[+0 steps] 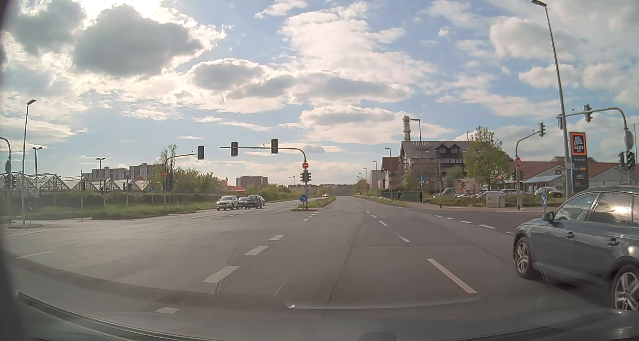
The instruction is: Follow the waypoints while adhering to traffic rules and regulations
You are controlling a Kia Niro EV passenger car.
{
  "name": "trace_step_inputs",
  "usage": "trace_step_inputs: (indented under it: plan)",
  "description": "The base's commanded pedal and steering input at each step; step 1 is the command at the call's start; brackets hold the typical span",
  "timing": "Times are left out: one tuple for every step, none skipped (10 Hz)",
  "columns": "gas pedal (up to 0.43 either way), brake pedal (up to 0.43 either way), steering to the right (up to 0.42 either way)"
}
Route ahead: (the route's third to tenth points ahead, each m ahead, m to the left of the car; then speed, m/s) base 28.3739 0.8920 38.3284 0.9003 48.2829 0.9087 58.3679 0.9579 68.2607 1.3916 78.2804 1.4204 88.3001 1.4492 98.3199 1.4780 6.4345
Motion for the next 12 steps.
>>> trace_step_inputs:
  plan:
    - [0.441, 0.0, -0.008]
    - [0.441, 0.0, -0.008]
    - [0.441, 0.0, -0.009]
    - [0.441, 0.0, -0.008]
    - [0.441, 0.0, -0.006]
    - [0.441, 0.0, -0.006]
    - [0.441, 0.0, -0.005]
    - [0.441, 0.0, -0.004]
    - [0.441, 0.0, -0.004]
    - [0.441, 0.0, -0.004]
    - [0.441, 0.0, -0.004]
    - [0.441, 0.0, -0.003]
